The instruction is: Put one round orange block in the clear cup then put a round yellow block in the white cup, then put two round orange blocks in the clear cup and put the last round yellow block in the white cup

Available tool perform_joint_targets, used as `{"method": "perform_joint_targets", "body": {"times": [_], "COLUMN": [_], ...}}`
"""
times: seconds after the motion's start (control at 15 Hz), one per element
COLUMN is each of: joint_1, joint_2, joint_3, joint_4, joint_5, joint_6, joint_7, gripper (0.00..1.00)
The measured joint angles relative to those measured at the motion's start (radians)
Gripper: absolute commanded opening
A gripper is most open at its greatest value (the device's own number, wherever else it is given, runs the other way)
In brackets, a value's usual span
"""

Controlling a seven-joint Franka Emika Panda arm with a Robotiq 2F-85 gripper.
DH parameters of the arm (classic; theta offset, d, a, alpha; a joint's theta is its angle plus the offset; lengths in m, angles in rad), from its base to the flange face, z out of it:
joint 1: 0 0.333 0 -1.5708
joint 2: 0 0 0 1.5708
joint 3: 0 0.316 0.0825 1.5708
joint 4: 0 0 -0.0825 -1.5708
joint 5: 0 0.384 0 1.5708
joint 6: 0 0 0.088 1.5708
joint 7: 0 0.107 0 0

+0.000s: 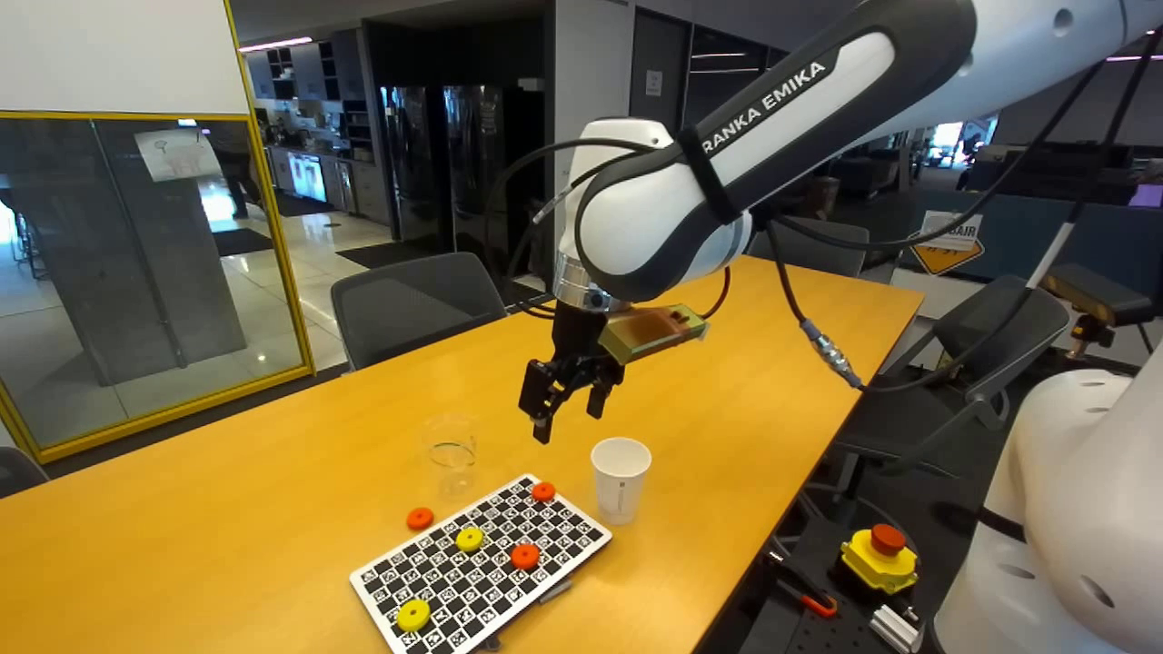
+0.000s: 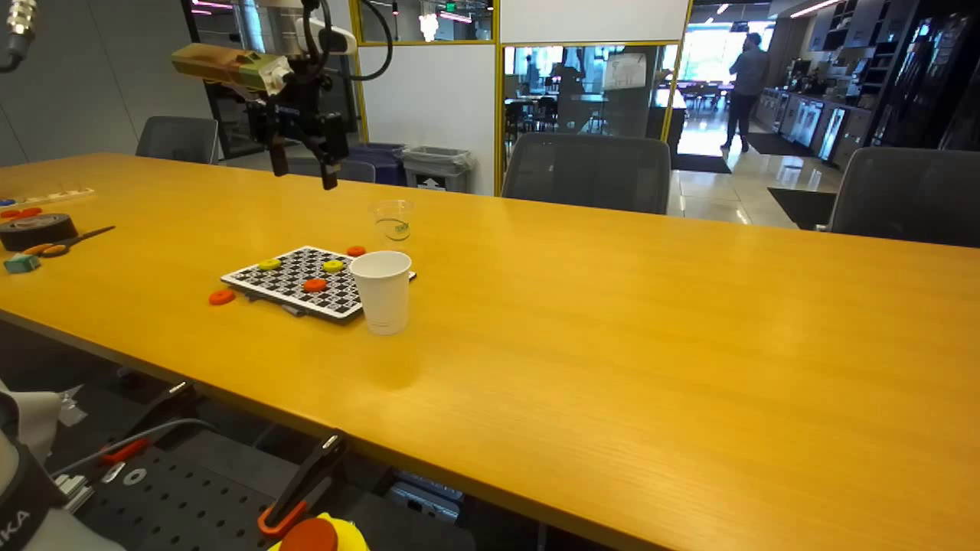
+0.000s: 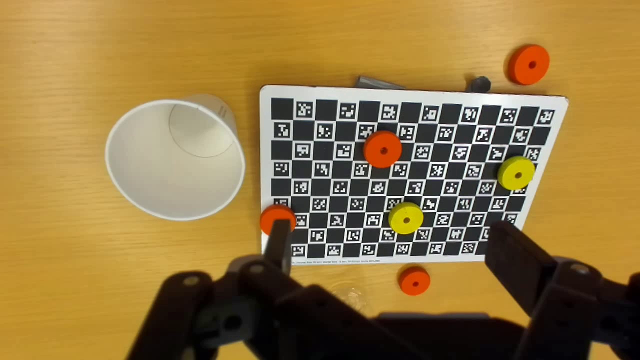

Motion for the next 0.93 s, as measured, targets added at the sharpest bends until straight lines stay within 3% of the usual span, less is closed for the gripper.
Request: {"method": "perform_joint_targets", "body": {"times": [0.67, 0.93], "joint_1": [-0.016, -0.018], "joint_2": [0.343, 0.485], "joint_3": [-0.012, -0.03], "joint_4": [0.243, 0.303], "joint_5": [-0.182, -0.212], "joint_6": [0.006, 0.057], "joint_7": [-0.017, -0.028], "gripper": [1.0, 1.0]}}
